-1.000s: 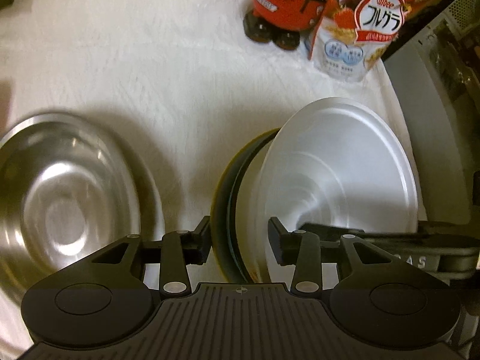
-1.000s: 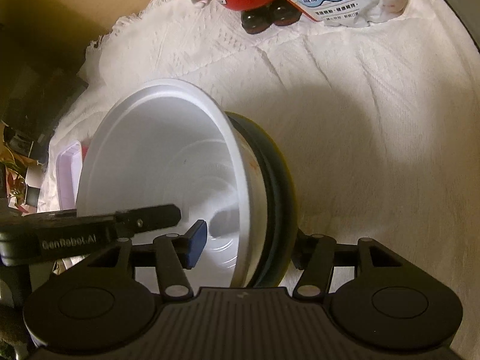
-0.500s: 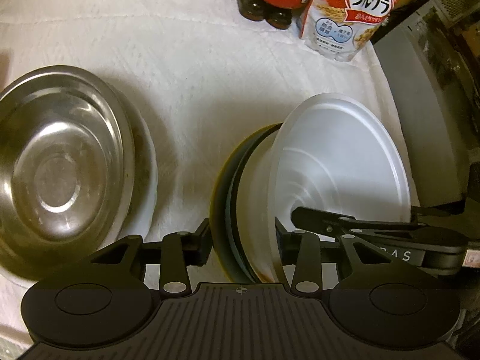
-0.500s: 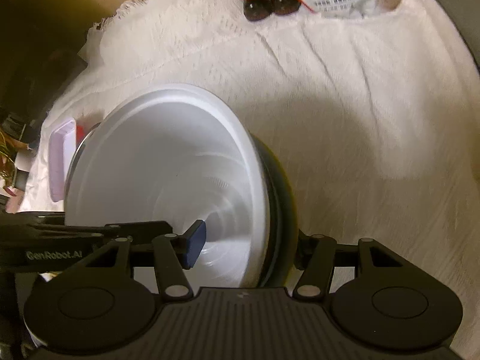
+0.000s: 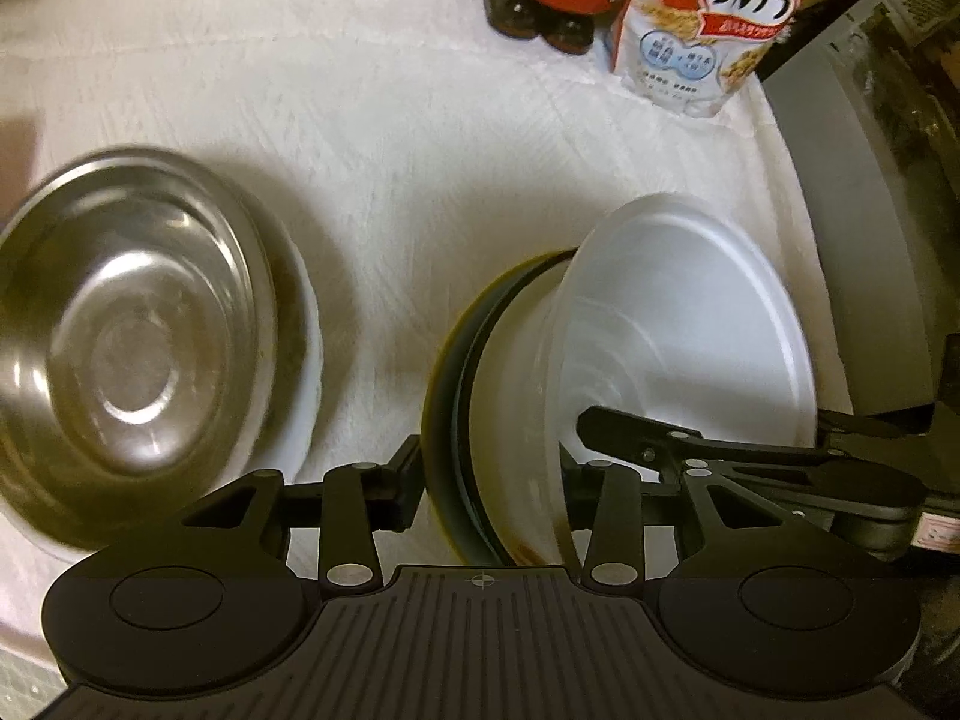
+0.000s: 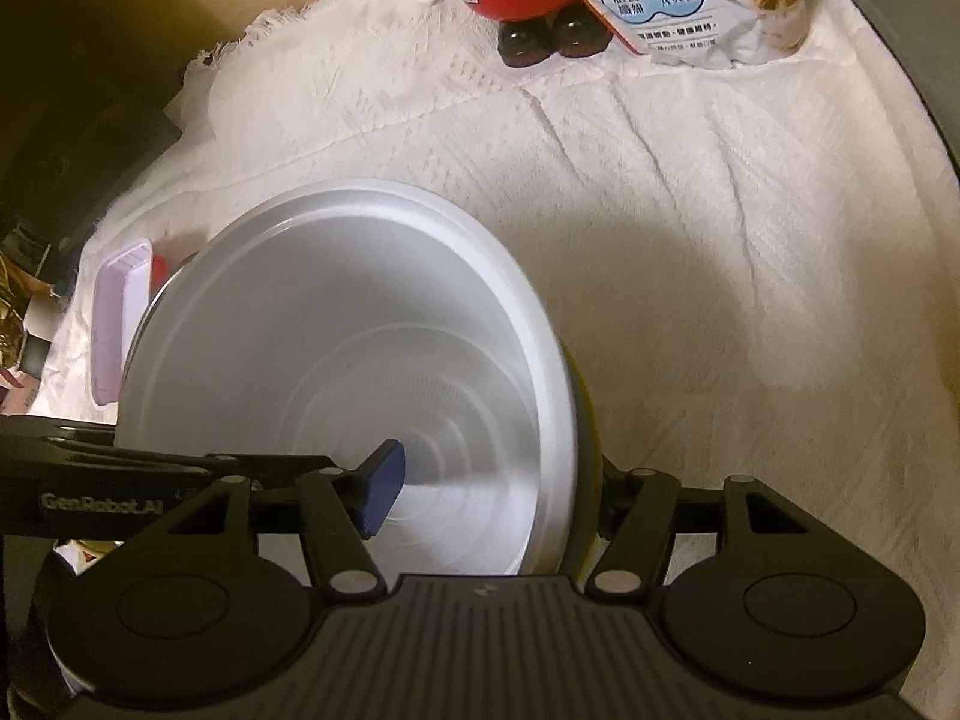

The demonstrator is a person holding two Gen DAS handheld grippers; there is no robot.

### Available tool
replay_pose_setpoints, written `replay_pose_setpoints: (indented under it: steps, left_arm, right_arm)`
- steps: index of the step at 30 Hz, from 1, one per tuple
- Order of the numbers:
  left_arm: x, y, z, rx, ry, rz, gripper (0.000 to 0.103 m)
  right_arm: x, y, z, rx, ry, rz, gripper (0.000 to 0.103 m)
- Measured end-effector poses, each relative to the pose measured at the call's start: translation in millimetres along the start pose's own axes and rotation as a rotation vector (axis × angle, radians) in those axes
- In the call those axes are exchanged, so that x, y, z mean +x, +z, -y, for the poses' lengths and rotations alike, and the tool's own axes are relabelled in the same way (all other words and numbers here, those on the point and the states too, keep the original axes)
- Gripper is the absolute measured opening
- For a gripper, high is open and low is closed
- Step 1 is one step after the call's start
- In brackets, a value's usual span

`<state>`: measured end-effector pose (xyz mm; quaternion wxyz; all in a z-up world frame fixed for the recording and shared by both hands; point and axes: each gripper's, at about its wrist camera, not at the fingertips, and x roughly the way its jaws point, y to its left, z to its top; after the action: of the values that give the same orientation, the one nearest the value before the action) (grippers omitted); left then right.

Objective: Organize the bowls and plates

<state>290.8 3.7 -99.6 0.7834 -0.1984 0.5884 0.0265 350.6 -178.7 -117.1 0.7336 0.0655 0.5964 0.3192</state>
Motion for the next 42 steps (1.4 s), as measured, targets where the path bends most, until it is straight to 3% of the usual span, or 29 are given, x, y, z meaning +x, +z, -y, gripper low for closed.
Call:
replay_pose_setpoints:
  steps: [5,9,14,18,26,32,40,42]
  left_arm:
    - [-5.8,0.8,2.1,0.054,0.003,0.051,0.044]
    - [-2.0,-5.7,3.7,0.093,0.007,0.085,0.043]
    - [-3.0,-8.9,1.0,0.096,-0.013,0.105,0.045]
    - [-2.7,-10.9,2.9,0.114,-0.001,0.116,0.044]
    - [-2.2,-9.9,7.8,0.111,0.017,0.112,0.046]
    - [-1.3,-8.7,7.8,0.107,0.019,0.105,0.046]
    - [0.2,-7.3,6.1,0.109,0.016,0.099,0.046]
    - [-0.6,-6.8,4.2,0.101,0.004,0.095,0.046]
  right_arm:
    - [0.1,-1.0,-0.6,-0.002,0.005,0.012,0.062]
    - [-7.5,1.6,-8.9,-0.087,-0.074,0.076,0.062]
    - [-3.1,3.2,-3.3,-0.06,-0.039,0.068,0.062]
    - [3.0,0.6,-2.0,-0.056,0.001,-0.006,0.079]
    - [3.1,-4.3,-2.0,-0.034,-0.023,-0.003,0.088]
    - [8.9,-0.4,19.1,0.14,0.044,-0.068,0.096]
    - [9.4,-4.8,17.7,0.071,0.069,-0.083,0.096]
    - [9.3,-5.7,17.7,0.066,0.066,-0.077,0.089]
